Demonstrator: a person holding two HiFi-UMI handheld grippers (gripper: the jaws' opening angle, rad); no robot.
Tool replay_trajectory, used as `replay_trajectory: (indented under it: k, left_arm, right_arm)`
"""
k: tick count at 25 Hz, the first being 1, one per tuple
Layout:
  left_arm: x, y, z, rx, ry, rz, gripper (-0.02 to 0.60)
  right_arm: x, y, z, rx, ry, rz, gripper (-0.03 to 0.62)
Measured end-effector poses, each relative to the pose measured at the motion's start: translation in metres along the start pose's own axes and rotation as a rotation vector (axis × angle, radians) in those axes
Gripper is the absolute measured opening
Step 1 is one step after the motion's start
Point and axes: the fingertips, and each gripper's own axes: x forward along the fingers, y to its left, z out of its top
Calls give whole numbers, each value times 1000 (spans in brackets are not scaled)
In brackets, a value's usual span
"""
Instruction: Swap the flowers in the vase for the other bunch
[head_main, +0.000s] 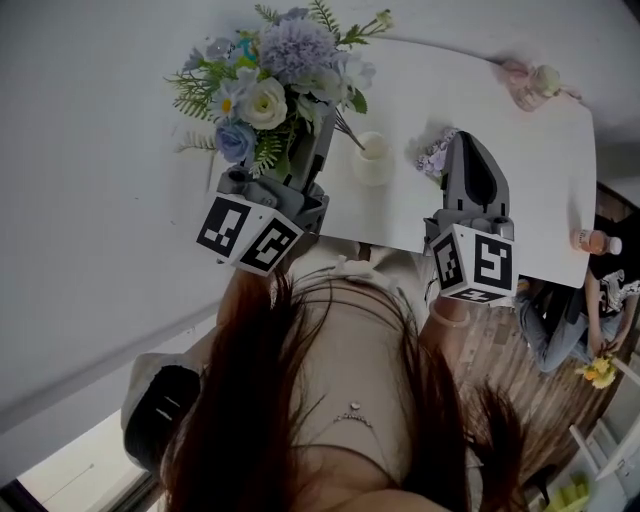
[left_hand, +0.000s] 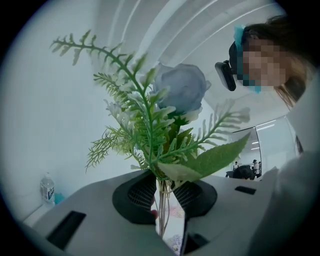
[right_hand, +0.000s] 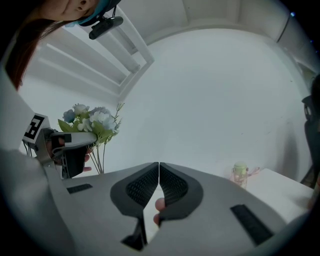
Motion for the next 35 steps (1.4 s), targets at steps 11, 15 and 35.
replay_trajectory:
  k: [11,15,35]
  left_arm:
    - [-7,31,-3,-6,51,9,87]
    - [-13,68,-9,-15,118,23,87]
    - [-18,125,-107,-76,389,22,87]
  right_arm:
    - [20,17,-2,5,16,-8,28]
    - [40,41,-4,7,44,-18,28]
    - [59,61,-17,-58,104,-74,28]
